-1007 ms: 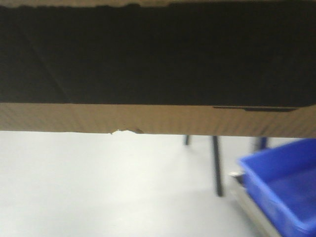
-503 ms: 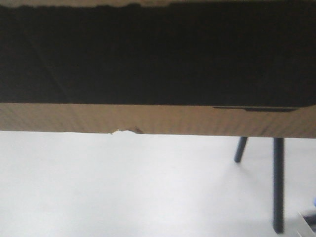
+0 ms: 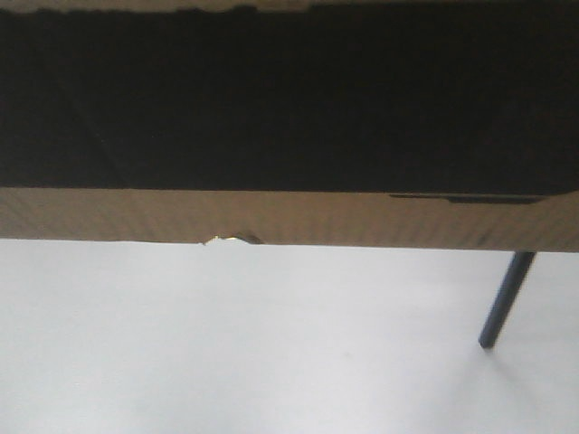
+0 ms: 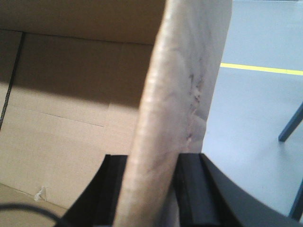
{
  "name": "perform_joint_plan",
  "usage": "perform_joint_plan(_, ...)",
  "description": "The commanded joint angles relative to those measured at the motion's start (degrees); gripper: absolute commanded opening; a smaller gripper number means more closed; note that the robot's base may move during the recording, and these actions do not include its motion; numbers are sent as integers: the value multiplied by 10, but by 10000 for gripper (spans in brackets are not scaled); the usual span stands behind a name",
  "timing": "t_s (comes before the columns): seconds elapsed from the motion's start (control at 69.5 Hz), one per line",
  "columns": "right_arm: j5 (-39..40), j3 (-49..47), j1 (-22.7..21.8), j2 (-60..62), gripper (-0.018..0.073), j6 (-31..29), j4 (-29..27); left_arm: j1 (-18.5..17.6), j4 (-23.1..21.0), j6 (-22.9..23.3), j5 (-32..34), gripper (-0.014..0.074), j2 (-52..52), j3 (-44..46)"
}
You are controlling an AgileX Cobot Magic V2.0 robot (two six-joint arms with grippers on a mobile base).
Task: Grab box from left shelf to table start
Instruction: 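Hold the box with both grippers while the base drives to the table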
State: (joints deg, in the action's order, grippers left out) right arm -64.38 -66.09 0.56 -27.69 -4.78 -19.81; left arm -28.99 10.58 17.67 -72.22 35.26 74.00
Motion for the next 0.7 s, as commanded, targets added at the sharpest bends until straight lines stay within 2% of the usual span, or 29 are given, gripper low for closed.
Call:
perform_joint_plan(0.0, 68, -17, -2, -9, 59, -13, -7, -2, -9, 11, -26, -93, -1, 20)
perform_joint_plan(0.69, 68, -17, -2, -9, 59, -13, -7, -2, -9, 11, -26, -93, -1, 20)
